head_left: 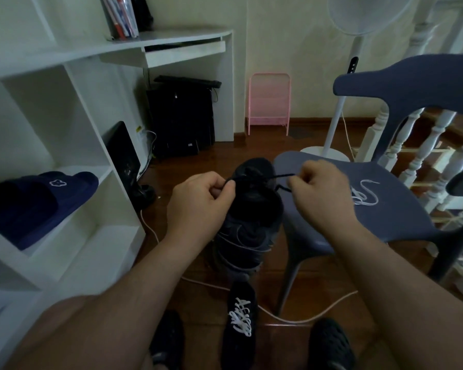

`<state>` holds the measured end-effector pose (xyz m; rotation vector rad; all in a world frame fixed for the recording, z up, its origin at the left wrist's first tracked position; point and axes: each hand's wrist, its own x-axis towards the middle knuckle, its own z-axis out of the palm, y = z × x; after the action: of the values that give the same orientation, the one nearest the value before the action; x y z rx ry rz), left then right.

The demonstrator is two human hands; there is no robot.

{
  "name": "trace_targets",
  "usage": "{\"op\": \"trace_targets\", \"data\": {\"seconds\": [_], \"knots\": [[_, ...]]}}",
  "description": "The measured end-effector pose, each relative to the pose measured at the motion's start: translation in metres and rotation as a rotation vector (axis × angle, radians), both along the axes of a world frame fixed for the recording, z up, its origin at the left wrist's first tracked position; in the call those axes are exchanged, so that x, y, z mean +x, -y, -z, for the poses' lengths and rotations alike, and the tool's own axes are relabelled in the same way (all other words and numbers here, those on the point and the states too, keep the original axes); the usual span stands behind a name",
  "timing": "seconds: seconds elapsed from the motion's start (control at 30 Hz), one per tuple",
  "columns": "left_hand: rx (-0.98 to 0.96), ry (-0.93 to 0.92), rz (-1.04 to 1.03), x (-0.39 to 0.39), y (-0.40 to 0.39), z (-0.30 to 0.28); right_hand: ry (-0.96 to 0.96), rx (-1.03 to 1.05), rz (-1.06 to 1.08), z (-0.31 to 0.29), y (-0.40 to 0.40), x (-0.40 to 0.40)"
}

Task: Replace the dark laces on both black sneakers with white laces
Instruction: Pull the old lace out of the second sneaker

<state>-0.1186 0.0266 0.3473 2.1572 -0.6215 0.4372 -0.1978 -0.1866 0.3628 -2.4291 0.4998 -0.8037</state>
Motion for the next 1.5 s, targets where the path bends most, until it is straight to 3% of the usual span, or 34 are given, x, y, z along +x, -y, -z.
{"op": "trace_targets", "data": {"seconds": [0.1,0.17,0.3,0.53,0.7,0.8,0.87,0.93,1.1,1.2,1.37,1.5], "knots": [[-0.002,0.037,0.000,0.002,-0.004,-0.001,-0.178,0.114,-0.078,-0.002,0.004,-0.006],[0.015,0.056,-0.008,0.001,-0.002,-0.001,-0.105,0.104,-0.243,-0.003,-0.012,-0.009],[0.061,0.106,0.017,-0.006,0.004,0.000,-0.008,-0.254,-0.276,0.003,-0.036,-0.005],[0.087,0.122,0.063,-0.010,0.009,0.005,-0.006,-0.361,-0.275,0.011,-0.032,0.008],[0.026,0.098,0.034,-0.002,0.000,0.000,-0.008,-0.064,-0.026,0.003,-0.001,0.005],[0.003,0.087,0.003,0.000,-0.002,-0.003,-0.122,0.098,0.070,0.003,0.015,0.002],[-0.006,0.092,-0.001,0.001,-0.001,-0.003,-0.201,0.095,0.029,0.006,0.013,0.002],[0.004,0.102,0.004,-0.001,0.000,-0.002,-0.157,0.109,-0.083,0.005,0.000,0.001],[0.056,0.129,0.035,-0.008,0.006,0.000,-0.068,-0.257,-0.263,0.007,-0.033,0.001],[0.078,0.137,0.047,-0.011,0.008,0.000,-0.052,-0.199,-0.272,0.012,-0.037,0.006],[0.099,0.132,0.035,-0.010,0.006,0.000,-0.049,-0.281,-0.205,0.009,-0.029,0.008],[0.083,0.123,0.021,-0.009,0.006,-0.003,-0.065,-0.096,-0.108,0.006,-0.012,0.007]]}}
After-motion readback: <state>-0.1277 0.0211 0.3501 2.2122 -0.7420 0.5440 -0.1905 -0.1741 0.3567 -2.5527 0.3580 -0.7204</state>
